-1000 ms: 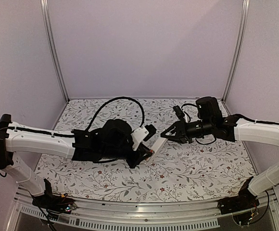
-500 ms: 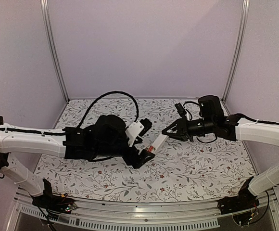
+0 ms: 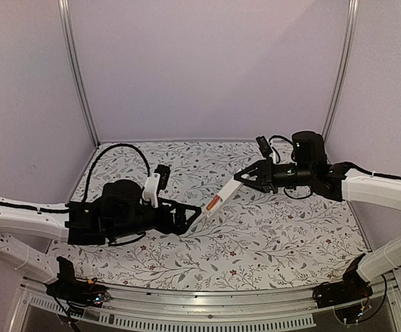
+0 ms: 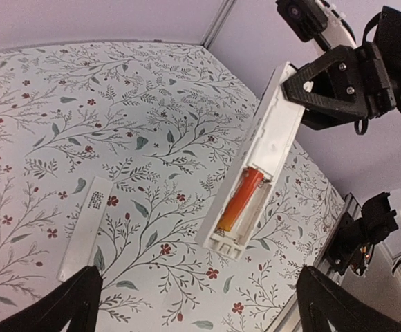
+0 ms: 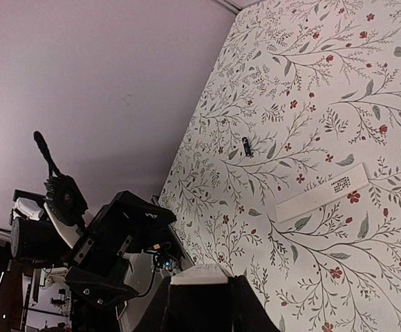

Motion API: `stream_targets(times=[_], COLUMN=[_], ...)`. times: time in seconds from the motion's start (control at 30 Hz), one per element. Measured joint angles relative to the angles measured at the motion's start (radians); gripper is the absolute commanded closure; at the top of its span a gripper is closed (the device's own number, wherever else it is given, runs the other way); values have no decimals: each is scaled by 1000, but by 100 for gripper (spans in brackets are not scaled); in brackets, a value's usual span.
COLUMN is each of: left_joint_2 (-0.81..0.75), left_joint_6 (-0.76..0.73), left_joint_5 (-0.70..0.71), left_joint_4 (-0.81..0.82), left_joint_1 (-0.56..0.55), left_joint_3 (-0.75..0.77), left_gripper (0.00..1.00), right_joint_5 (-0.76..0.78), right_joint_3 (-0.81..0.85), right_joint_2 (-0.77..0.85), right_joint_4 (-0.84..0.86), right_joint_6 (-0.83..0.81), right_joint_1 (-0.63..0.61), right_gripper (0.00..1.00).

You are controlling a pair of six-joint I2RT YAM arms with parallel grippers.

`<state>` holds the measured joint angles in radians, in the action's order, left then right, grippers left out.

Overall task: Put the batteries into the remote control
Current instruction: Load the battery into the battery compartment.

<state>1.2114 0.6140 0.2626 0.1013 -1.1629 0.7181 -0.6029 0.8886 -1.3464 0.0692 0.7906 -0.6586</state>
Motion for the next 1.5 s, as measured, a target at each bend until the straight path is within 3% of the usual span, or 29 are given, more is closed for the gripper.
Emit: stream_targets(times=[0.3,0.63,1.5], left_joint_2=[-38,135,257], left_joint_6=[280,489,599], left_joint_5=[33,-54,-43], left_joint_4=[212,402,538], left_joint_1=[13,14,27], left_joint_3=[-118,-124,-60], left_gripper=[1,1,12], right_joint_5=[12,14,18], right_joint_3=[0,0,-16], right_joint_2=[0,0,-25], right_joint_4=[65,114,126], right_joint_6=[41,73,89], right_joint_1=[1,1,-29], right_gripper=[100,100,100])
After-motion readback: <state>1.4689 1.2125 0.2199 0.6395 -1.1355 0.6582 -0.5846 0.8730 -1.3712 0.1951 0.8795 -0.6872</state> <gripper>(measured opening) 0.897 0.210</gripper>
